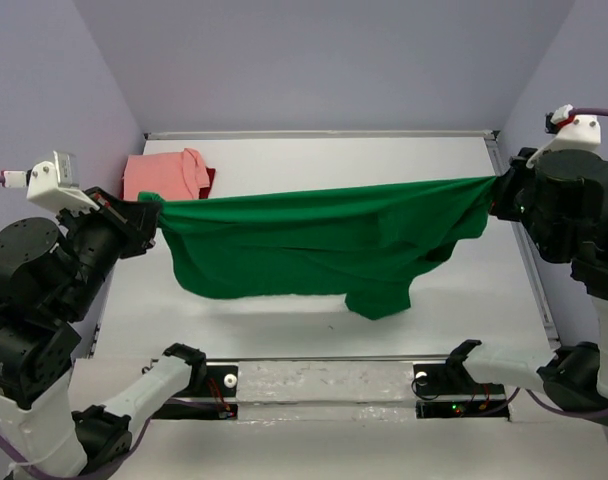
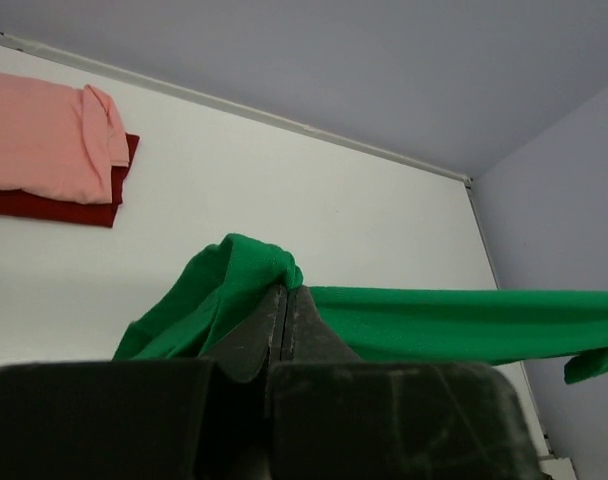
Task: Fold and stack the t-shirts
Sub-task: Flatten the tshirt out
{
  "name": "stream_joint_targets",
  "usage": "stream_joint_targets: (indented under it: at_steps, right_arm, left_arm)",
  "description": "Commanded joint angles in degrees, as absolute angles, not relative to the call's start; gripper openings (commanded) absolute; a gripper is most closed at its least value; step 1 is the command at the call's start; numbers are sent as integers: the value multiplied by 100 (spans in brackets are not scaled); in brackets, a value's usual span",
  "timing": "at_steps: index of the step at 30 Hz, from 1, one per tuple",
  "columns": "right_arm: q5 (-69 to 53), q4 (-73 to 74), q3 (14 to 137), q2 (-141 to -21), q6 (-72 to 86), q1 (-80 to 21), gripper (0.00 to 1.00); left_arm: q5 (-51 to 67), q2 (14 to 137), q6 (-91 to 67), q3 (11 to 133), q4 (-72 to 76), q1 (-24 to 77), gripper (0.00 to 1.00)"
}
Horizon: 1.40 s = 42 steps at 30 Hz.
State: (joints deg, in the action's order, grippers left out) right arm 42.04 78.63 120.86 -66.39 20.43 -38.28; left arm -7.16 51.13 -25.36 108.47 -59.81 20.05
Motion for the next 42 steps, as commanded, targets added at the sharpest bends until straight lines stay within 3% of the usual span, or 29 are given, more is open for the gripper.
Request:
stream_joint_targets:
  at_steps: [1, 7, 14, 32, 42]
  right_arm:
    - [4631, 7805, 12129, -6565, 1951, -3771, 0]
    - [4851, 8200, 12648, -6759, 2012, -3771, 0]
    - [4650, 7920, 11760, -6468, 2127, -3771, 0]
    - [4869, 8525, 12753, -6337, 2145, -3771, 0]
    - [4799, 8534, 12034, -6083, 2311, -3771, 0]
  left_arm:
    - [-984, 5123, -2364, 10915, -5730, 1925, 0]
    - [-967, 5230, -2347, 10908, -5722, 1925, 0]
    - [-958, 5124, -2320, 10407, -5468, 1934, 0]
    - [-809, 4966, -2320, 10749, -5441, 1925, 0]
    - [-826, 4869, -2382, 10206, -5458, 1881, 0]
